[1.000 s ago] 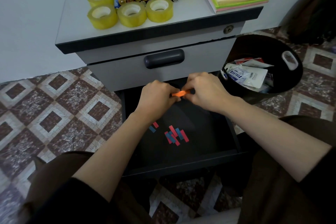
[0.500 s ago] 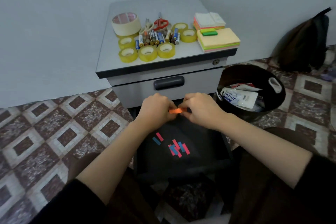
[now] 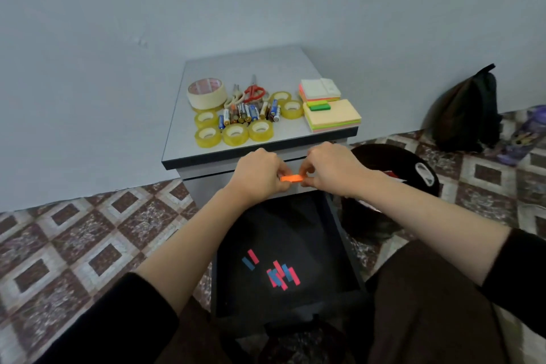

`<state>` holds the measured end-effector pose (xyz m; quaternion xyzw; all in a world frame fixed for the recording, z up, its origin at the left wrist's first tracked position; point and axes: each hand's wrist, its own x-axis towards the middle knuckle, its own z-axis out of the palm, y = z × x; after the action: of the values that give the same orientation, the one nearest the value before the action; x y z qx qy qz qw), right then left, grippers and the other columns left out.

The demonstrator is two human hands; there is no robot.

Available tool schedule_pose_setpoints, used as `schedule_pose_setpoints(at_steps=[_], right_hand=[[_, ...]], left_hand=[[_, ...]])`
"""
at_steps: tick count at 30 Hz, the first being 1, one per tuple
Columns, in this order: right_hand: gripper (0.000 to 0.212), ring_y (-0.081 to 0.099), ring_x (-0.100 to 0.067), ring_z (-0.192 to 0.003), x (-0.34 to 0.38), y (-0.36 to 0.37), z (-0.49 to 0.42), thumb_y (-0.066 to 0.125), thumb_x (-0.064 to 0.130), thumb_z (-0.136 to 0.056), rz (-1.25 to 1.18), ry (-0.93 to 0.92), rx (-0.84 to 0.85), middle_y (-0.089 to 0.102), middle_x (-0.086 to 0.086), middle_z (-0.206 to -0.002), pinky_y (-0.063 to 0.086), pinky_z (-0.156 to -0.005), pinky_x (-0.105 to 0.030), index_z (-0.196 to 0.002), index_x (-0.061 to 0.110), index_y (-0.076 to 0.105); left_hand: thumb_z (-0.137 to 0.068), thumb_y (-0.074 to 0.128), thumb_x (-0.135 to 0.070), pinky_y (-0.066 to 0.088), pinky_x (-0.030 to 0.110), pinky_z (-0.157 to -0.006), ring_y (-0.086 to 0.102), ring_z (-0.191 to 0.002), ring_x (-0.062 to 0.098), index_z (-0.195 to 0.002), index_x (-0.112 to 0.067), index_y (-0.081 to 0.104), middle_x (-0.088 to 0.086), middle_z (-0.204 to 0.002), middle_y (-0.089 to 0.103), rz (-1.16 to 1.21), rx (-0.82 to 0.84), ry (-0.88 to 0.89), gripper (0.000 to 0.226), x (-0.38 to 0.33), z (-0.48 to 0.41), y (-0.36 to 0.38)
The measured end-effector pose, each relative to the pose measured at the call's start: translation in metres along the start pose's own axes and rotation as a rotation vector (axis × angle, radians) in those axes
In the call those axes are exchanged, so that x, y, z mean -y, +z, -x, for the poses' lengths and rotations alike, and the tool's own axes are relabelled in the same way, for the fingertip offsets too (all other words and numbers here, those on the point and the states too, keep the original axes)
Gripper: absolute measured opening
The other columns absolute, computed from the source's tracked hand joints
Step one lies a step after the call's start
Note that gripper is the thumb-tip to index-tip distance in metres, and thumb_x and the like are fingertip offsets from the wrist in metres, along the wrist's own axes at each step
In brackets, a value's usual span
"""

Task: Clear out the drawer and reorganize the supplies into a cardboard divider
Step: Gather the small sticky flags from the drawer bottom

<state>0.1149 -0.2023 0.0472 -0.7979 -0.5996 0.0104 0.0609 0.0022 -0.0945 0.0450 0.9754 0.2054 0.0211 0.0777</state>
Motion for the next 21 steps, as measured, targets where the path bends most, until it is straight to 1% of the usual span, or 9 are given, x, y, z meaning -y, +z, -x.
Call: schedule_pose_setpoints(at_steps=[2,7,11,13,15,18,20,21], right_hand=[[0.024,0.059,-0.018,-0.095,-0.006,-0.005,-0.003,0.063,0.034,-0.086,-0.020,0.023,-0.001,0.067,0.001,-0.101,0.038,-0.067,-0.027,-0.108,0.026,0.071],[0.025,0.059,-0.019,-0.096,-0.020,-0.013,-0.011,0.059,0.031,-0.090,-0.032,0.054,-0.020,0.070,0.000,-0.101,0.039,-0.070,-0.027,-0.111,0.025,0.069],[0.025,0.061,-0.021,-0.095,-0.033,-0.016,-0.021,0.056,0.025,-0.091,-0.049,0.076,-0.017,0.070,-0.004,-0.102,0.045,-0.074,-0.029,-0.111,0.020,0.069],[0.024,0.061,-0.024,-0.093,-0.040,-0.018,-0.027,0.055,0.024,-0.091,-0.052,0.084,-0.025,0.069,-0.007,-0.101,0.045,-0.072,-0.030,-0.109,0.018,0.070],[0.024,0.060,-0.024,-0.091,-0.049,-0.020,-0.033,0.054,0.023,-0.091,-0.051,0.093,-0.041,0.069,-0.007,-0.100,0.042,-0.068,-0.028,-0.107,0.018,0.070],[0.023,0.059,-0.022,-0.092,-0.062,-0.024,-0.041,0.055,0.024,-0.090,-0.060,0.108,-0.057,0.069,-0.005,-0.098,0.036,-0.066,-0.025,-0.107,0.018,0.071],[0.024,0.058,-0.022,-0.096,-0.073,-0.029,-0.047,0.057,0.025,-0.089,-0.056,0.128,-0.062,0.069,-0.004,-0.101,0.036,-0.068,-0.024,-0.107,0.018,0.070],[0.024,0.059,-0.023,-0.098,-0.079,-0.032,-0.050,0.057,0.024,-0.089,-0.049,0.142,-0.065,0.070,-0.005,-0.103,0.038,-0.071,-0.025,-0.107,0.017,0.071]], left_hand=[[-0.081,0.064,-0.032,0.040,0.026,-0.064,0.061,-0.084,0.018,-0.101,-0.027,0.072,-0.002,-0.088,0.070,0.020,0.003,0.001,0.022,-0.002,-0.007,-0.005],[-0.080,0.067,-0.030,0.042,0.027,-0.062,0.061,-0.081,0.017,-0.100,-0.024,0.073,0.000,-0.087,0.071,0.067,-0.014,0.012,0.022,-0.007,-0.027,-0.017],[-0.079,0.067,-0.025,0.040,0.026,-0.056,0.053,-0.067,0.012,-0.099,-0.021,0.074,0.001,-0.079,0.070,0.089,-0.043,0.034,0.021,-0.009,-0.046,-0.022],[-0.080,0.067,-0.025,0.045,0.027,-0.059,0.051,-0.065,0.009,-0.099,-0.021,0.074,-0.001,-0.079,0.069,0.102,-0.055,0.053,0.021,-0.009,-0.056,-0.025],[-0.081,0.066,-0.026,0.050,0.029,-0.064,0.052,-0.066,0.008,-0.099,-0.023,0.074,-0.004,-0.081,0.069,0.116,-0.070,0.059,0.020,-0.007,-0.066,-0.025],[-0.081,0.068,-0.027,0.049,0.029,-0.069,0.056,-0.072,0.008,-0.098,-0.021,0.073,-0.005,-0.085,0.070,0.181,-0.094,0.083,0.019,-0.005,-0.081,-0.021],[-0.082,0.068,-0.026,0.047,0.029,-0.076,0.054,-0.078,0.008,-0.104,-0.017,0.070,-0.003,-0.094,0.069,0.245,-0.144,0.096,0.023,-0.005,-0.088,-0.016],[-0.084,0.066,-0.027,0.046,0.027,-0.080,0.055,-0.083,0.010,-0.109,-0.015,0.068,-0.002,-0.101,0.067,0.270,-0.178,0.097,0.028,-0.005,-0.091,-0.012]])
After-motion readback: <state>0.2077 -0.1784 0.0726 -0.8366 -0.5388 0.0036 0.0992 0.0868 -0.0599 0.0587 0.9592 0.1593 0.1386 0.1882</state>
